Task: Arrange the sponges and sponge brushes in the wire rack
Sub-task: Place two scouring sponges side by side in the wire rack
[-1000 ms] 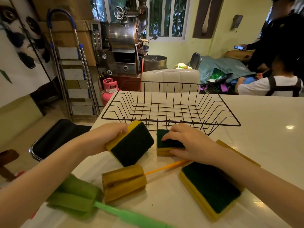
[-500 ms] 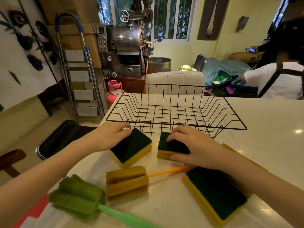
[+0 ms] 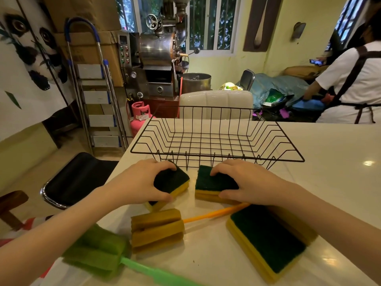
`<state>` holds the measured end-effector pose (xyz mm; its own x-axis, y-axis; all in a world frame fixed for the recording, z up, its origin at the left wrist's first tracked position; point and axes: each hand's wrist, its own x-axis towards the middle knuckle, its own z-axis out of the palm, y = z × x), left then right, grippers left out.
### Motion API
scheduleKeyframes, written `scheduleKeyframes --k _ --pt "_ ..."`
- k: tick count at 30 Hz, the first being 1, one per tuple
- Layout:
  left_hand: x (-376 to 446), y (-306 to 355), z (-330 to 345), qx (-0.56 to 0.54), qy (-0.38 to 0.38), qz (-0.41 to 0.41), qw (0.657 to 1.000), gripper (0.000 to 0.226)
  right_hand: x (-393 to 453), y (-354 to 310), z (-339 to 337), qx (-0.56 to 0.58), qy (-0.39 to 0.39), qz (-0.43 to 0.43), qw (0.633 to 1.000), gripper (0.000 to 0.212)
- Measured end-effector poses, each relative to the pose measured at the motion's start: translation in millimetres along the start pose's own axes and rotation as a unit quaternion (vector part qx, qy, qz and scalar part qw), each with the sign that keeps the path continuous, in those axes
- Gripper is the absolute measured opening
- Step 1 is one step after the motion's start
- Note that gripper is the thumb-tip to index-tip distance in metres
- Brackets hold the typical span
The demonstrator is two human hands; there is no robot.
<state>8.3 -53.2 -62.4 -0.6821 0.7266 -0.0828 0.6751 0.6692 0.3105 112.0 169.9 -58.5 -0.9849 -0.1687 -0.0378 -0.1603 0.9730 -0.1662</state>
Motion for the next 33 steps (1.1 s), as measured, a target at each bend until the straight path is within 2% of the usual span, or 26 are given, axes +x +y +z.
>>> scheduleKeyframes --k 4,9,11,13,16,19,24,29,33 --pt "-6.8 3.1 -14.7 -0.020 0.027 -0.007 0.999 0.068 -6.7 0.3 -3.9 -0.005 0.034 0.001 0.999 0.048" --pt "-16.8 7.1 -49.2 -0.104 -0.054 -0.013 0.993 0.046 -16.9 -5.3 -21.9 0.037 0.100 -0.026 0.994 0.043" --pt "-20.5 13.0 -66.1 -0.130 -0.068 -0.003 0.989 0.052 -18.9 -5.8 -37.1 0.095 0.095 -0.031 0.991 0.037" --pt "-20.2 19.6 -83.1 -0.163 -0.052 0.001 0.985 0.054 -18.3 -4.5 -56.5 0.163 0.088 -0.019 0.983 0.034" --pt "-6.5 24.3 -107.1 -0.220 0.004 0.004 0.975 0.045 -8.1 2.5 -84.6 0.229 0.124 0.018 0.965 0.038" --pt "25.1 22.0 -116.1 -0.211 0.095 -0.009 0.973 0.043 16.8 16.3 -100.7 0.300 0.168 0.082 0.935 0.044" --pt "90.7 18.3 -92.4 -0.148 0.189 -0.048 0.970 0.064 79.8 33.4 -94.3 0.336 0.198 0.219 0.894 0.066" --pt "146.1 -0.9 -54.8 -0.045 0.175 -0.100 0.978 0.065 141.4 39.1 -62.5 0.362 0.173 0.284 0.871 0.069" --pt "172.2 -11.8 -34.5 -0.043 0.142 -0.131 0.980 0.064 174.7 43.1 -35.9 0.321 0.157 0.312 0.880 0.065"
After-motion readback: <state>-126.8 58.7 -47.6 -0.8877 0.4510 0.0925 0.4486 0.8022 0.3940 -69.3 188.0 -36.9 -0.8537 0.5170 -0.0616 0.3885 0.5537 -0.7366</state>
